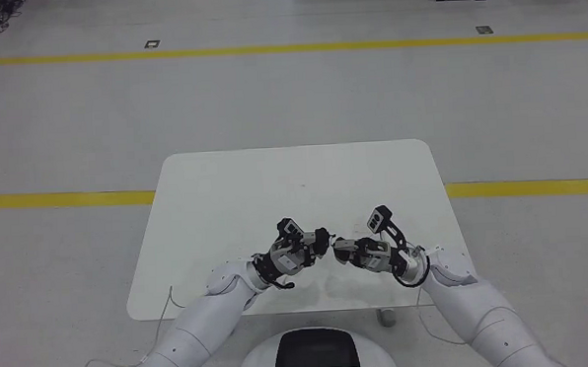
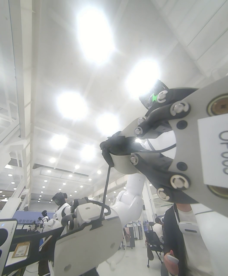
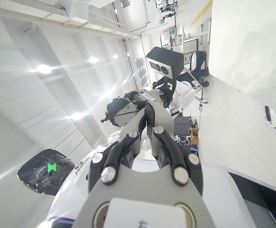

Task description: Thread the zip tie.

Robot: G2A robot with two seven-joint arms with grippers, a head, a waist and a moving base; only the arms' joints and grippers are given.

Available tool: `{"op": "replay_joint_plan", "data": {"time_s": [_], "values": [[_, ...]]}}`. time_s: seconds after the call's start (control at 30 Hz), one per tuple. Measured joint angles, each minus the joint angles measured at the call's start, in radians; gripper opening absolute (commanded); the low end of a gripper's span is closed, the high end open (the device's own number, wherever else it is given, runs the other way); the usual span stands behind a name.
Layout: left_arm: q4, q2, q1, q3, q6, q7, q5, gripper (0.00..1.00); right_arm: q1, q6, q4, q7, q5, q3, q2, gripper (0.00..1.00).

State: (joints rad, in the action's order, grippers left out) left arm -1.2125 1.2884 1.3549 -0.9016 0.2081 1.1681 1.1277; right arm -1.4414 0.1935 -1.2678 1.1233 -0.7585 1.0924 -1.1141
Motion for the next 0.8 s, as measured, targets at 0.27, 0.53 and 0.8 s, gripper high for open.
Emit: {"op": "replay_joint_plan", "data": {"time_s": [0.27, 0.53, 0.8], "values": [[0.0, 0.0, 0.0, 0.0, 0.0, 0.0, 0.0, 0.0, -0.001, -0.003, -0.001, 0.0, 0.004, 0.001, -0.001, 0.0], [0.0, 0.0, 0.0, 0.0, 0.0, 0.0, 0.0, 0.0, -0.001, -0.004, 0.003, 0.001, 0.009, 0.001, -0.002, 0.0], [0.0, 0.0, 0.0, 0.0, 0.0, 0.0, 0.0, 0.0, 0.002, -0.007, 0.009, 0.003, 0.015, 0.001, -0.003, 0.0]]}}
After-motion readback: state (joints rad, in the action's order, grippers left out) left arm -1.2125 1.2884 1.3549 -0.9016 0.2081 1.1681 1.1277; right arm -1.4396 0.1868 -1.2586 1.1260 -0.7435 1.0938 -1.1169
